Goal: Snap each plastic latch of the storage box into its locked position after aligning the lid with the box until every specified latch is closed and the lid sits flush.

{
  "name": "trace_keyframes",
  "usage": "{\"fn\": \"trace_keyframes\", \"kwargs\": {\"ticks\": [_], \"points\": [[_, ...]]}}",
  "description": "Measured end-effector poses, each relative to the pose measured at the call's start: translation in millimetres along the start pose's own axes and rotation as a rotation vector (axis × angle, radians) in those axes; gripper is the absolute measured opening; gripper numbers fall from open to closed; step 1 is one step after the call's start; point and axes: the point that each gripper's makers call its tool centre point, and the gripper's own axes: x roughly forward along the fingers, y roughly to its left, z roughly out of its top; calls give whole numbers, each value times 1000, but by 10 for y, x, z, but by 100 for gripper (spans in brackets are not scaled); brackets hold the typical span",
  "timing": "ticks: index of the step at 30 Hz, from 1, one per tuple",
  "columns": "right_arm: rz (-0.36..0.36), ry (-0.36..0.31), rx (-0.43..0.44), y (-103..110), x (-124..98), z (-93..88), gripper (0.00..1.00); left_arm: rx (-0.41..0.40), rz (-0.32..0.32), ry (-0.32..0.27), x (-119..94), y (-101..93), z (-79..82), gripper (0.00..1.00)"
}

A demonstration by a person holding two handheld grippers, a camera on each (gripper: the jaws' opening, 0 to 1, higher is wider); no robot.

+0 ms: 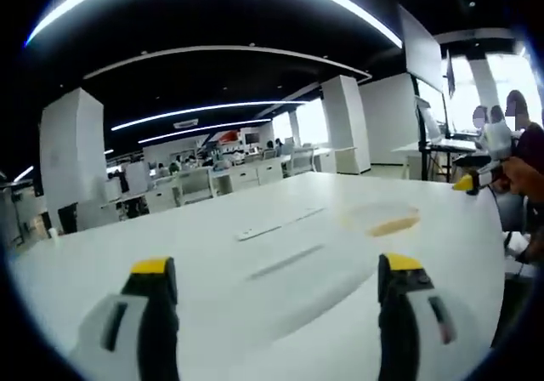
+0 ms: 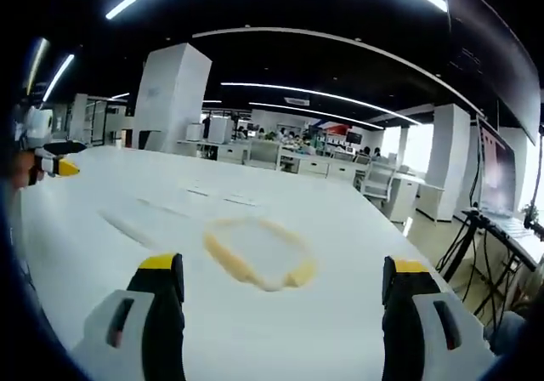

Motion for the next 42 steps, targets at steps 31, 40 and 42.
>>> {"fn": "trace_keyframes", "kwargs": {"ticks": [31, 40, 42], "points": [[122, 148, -110, -243, 348, -318, 100, 347, -586, 210, 1326, -1120, 138, 100], [139, 179, -128, -348, 395, -387, 97, 454, -699, 247, 1679, -1317, 128, 99], [152, 181, -134, -350, 413, -400, 96, 483, -720, 252, 1771, -1347, 139, 99]]}}
